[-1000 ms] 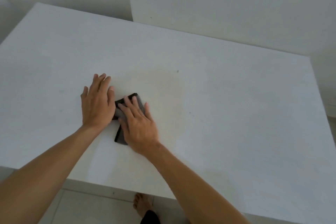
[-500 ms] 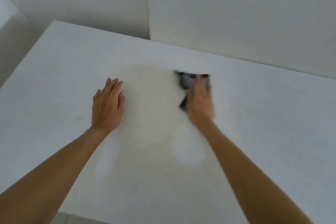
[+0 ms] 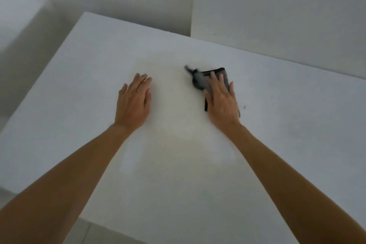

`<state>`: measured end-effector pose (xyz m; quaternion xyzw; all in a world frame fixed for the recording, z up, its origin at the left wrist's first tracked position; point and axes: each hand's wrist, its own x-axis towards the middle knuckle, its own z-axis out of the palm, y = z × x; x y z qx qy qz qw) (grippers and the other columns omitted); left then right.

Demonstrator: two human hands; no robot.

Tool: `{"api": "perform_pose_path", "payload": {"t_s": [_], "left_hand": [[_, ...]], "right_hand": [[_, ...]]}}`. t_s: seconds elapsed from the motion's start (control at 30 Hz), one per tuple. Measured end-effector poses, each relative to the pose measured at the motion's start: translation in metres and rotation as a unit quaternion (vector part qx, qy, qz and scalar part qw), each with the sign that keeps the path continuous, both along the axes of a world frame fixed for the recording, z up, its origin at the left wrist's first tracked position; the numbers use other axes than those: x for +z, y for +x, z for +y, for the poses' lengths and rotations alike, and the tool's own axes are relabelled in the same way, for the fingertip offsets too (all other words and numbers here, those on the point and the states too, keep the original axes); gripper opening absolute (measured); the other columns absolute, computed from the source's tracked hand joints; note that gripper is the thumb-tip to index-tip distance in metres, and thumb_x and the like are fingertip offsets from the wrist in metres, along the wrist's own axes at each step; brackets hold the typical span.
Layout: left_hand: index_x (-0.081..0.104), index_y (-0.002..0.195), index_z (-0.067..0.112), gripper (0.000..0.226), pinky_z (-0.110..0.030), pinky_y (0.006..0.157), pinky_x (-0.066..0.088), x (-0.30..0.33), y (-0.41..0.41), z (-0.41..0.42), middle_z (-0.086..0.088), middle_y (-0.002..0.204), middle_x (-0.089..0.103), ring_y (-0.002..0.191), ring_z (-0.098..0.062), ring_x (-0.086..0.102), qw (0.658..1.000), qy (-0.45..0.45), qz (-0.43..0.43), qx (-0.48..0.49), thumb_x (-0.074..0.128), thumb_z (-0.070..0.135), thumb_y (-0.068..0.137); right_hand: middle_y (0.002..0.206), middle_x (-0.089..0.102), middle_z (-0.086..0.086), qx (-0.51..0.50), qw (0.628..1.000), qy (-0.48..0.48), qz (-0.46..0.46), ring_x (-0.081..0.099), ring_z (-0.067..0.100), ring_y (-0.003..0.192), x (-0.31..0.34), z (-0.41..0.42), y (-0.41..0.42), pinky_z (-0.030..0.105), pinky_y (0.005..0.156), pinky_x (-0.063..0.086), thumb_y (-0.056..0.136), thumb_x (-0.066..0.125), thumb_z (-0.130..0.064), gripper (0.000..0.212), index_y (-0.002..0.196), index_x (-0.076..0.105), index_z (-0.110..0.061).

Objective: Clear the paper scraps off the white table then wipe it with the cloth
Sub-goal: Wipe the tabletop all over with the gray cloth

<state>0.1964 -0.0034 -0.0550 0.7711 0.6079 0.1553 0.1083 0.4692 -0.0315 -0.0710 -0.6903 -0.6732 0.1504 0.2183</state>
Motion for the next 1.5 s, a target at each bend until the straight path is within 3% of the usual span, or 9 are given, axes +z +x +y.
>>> {"api": "perform_pose_path", "payload": {"t_s": [0.07, 0.4, 0.57, 0.63, 0.77, 1.07, 1.23, 1.37, 1.5], "left_hand": [[0.048, 0.143, 0.013, 0.039, -0.053, 0.115, 0.030, -0.007, -0.017, -0.011, -0.004, 0.155, 0.043, 0.149, -0.021, 0.030, 1.000, -0.009, 0.012, 0.004, 0.037, 0.019, 0.106], [0.051, 0.141, 0.011, 0.047, -0.054, 0.113, 0.033, -0.015, -0.085, -0.101, -0.006, 0.152, 0.047, 0.147, -0.023, 0.034, 1.000, -0.009, 0.026, -0.008, 0.028, 0.029, 0.105], [0.052, 0.142, 0.013, 0.049, -0.049, 0.116, 0.029, -0.011, -0.106, -0.139, -0.004, 0.153, 0.047, 0.149, -0.019, 0.031, 0.998, 0.001, 0.022, -0.052, 0.025, 0.030, 0.104], [0.052, 0.141, 0.013, 0.047, -0.049, 0.117, 0.028, -0.006, -0.111, -0.150, -0.003, 0.153, 0.047, 0.149, -0.019, 0.030, 0.998, 0.010, 0.016, -0.064, 0.027, 0.030, 0.106], [0.050, 0.142, 0.014, 0.047, -0.049, 0.117, 0.028, -0.003, -0.119, -0.171, -0.002, 0.154, 0.044, 0.150, -0.018, 0.028, 0.997, 0.005, 0.010, -0.074, 0.026, 0.028, 0.104], [0.048, 0.142, 0.010, 0.048, -0.052, 0.113, 0.035, -0.004, -0.120, -0.199, -0.006, 0.156, 0.040, 0.147, -0.023, 0.033, 0.997, 0.016, -0.031, -0.070, 0.025, 0.030, 0.106], [0.049, 0.143, 0.011, 0.049, -0.052, 0.116, 0.029, 0.004, -0.115, -0.200, -0.004, 0.157, 0.040, 0.150, -0.021, 0.029, 0.996, 0.015, -0.055, -0.075, 0.026, 0.034, 0.106], [0.045, 0.144, 0.011, 0.043, -0.056, 0.116, 0.025, 0.001, -0.130, -0.194, -0.006, 0.158, 0.037, 0.151, -0.024, 0.023, 0.998, -0.002, -0.019, -0.054, 0.031, 0.026, 0.107], [0.045, 0.144, 0.012, 0.041, -0.060, 0.114, 0.024, -0.010, -0.158, -0.182, -0.008, 0.159, 0.035, 0.151, -0.027, 0.024, 0.999, -0.045, 0.018, -0.012, 0.036, 0.024, 0.106]], "right_hand": [[0.168, 0.025, -0.002, 0.061, 0.997, -0.007, -0.040, 0.013, 0.020, 0.158, -0.011, -0.009, -0.028, 0.045, 0.128, 0.007, 0.110, 0.033, -0.034, 0.049, 0.157, 0.037, -0.021], [0.163, 0.036, -0.007, 0.303, 0.952, 0.016, 0.027, 0.023, 0.011, 0.155, -0.005, -0.174, -0.150, 0.039, 0.126, 0.023, 0.110, 0.034, -0.034, 0.046, 0.153, 0.045, -0.021], [0.147, 0.058, -0.002, 0.098, 0.983, 0.010, 0.154, 0.058, 0.020, 0.130, 0.017, -0.188, -0.151, 0.039, 0.107, 0.049, 0.107, 0.043, -0.036, 0.043, 0.148, 0.050, -0.023], [0.153, 0.052, 0.002, 0.000, 0.993, 0.054, 0.106, 0.050, 0.021, 0.139, 0.013, -0.165, -0.146, 0.040, 0.118, 0.038, 0.108, 0.043, -0.031, 0.046, 0.150, 0.048, -0.014], [0.169, 0.022, 0.001, -0.030, 0.999, -0.035, 0.005, 0.012, 0.023, 0.158, 0.000, -0.136, -0.150, 0.046, 0.128, 0.009, 0.111, 0.031, -0.034, 0.050, 0.158, 0.034, -0.018], [0.161, 0.041, 0.008, 0.260, 0.965, 0.024, -0.006, 0.029, 0.022, 0.153, -0.005, -0.225, -0.208, 0.039, 0.128, 0.015, 0.109, 0.044, -0.027, 0.049, 0.155, 0.040, -0.008], [0.152, 0.053, 0.007, 0.057, 0.995, 0.074, 0.042, 0.046, 0.022, 0.142, 0.012, -0.236, -0.153, 0.038, 0.125, 0.021, 0.107, 0.048, -0.017, 0.044, 0.150, 0.046, -0.007], [0.164, 0.035, 0.003, -0.152, 0.987, 0.037, 0.022, 0.019, 0.022, 0.156, 0.014, -0.221, -0.096, 0.041, 0.128, 0.007, 0.112, 0.034, -0.025, 0.047, 0.156, 0.034, -0.012], [0.169, 0.021, 0.003, -0.172, 0.984, -0.041, -0.031, 0.010, 0.025, 0.158, 0.000, -0.215, -0.112, 0.047, 0.128, 0.005, 0.112, 0.030, -0.031, 0.050, 0.159, 0.031, -0.016]]}}
